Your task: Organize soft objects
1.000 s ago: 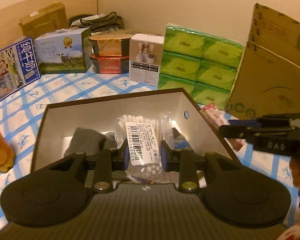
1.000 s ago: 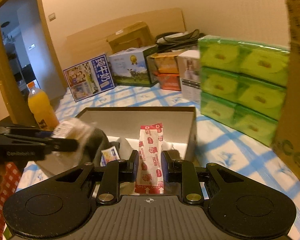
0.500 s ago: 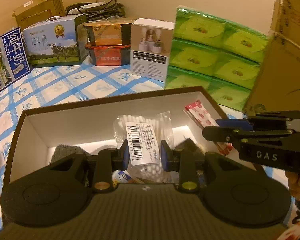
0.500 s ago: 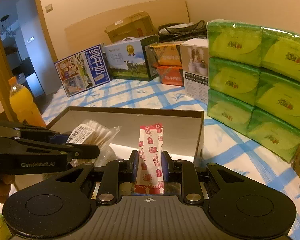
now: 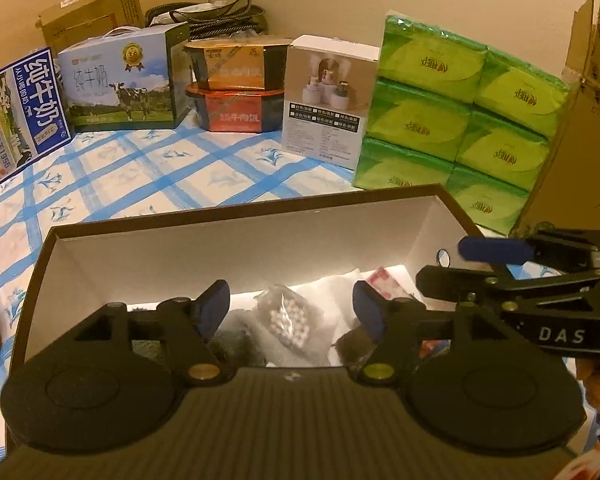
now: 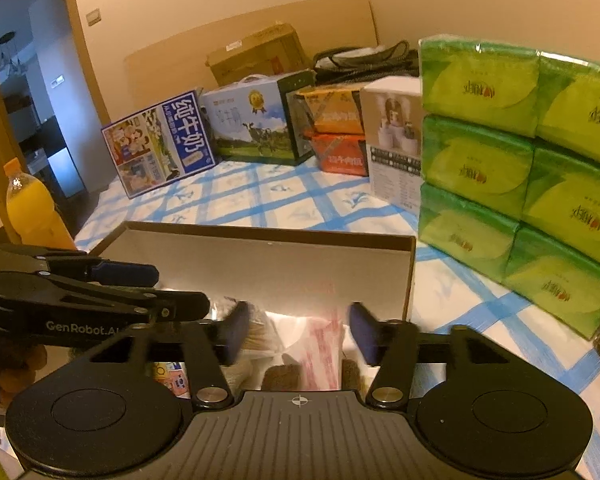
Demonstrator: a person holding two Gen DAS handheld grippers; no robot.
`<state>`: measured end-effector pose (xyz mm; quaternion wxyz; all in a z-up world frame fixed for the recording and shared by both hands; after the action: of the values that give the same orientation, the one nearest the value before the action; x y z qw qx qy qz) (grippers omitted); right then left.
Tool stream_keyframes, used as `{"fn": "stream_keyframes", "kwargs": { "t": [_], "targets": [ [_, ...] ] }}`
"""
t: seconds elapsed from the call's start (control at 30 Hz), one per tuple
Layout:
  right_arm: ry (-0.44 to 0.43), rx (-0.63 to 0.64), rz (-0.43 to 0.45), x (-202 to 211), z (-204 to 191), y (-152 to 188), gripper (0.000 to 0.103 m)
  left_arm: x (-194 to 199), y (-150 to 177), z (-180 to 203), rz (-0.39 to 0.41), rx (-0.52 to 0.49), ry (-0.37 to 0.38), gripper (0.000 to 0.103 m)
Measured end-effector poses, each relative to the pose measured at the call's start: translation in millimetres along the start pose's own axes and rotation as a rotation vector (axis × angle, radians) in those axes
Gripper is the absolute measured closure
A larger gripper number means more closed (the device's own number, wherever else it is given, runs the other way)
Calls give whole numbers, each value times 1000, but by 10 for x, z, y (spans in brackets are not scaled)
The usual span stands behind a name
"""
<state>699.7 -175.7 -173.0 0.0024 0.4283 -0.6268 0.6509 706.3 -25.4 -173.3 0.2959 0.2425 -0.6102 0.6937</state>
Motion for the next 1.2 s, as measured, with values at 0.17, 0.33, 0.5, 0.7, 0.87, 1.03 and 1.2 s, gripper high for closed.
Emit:
{"fn": "stream_keyframes", "kwargs": {
  "t": [0.17,0.33,0.5,0.7,0.87,1.03,1.2],
  "targets": [
    [8,2,1,29,-24,24,44,60,27,-20,4,1,7,38],
    [7,9,-12,74,-71,79,44,158,47,-26,8,1,18,38],
    [8,-5,-15,205,-125,138,44,364,77,-55,15,19,36,38],
    [25,-46,35,651,-218,98,41,866,111,-142,45,62,75,36],
    [46,-91,107,1227,-352,46,34,1468,189,-181,98,76,94,28],
    [69,-119,159,1767,-565,47,31,2069,330,-214,146,92,84,18],
    [91,-140,179,2233,-886,139,28,2639,529,-220,196,90,40,16]
  ]
}}
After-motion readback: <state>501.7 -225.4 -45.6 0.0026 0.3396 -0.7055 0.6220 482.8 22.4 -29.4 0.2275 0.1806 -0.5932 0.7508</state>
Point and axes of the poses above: each gripper's, at about its wrist camera, not at the fingertips, and x roughly against the way its jaws point, z to its right, y to its underside, the point moved 8 cm from there along -x, roughly the way its jaws point, and after that the axes turned 8 degrees about x, right-handed, at the moved point
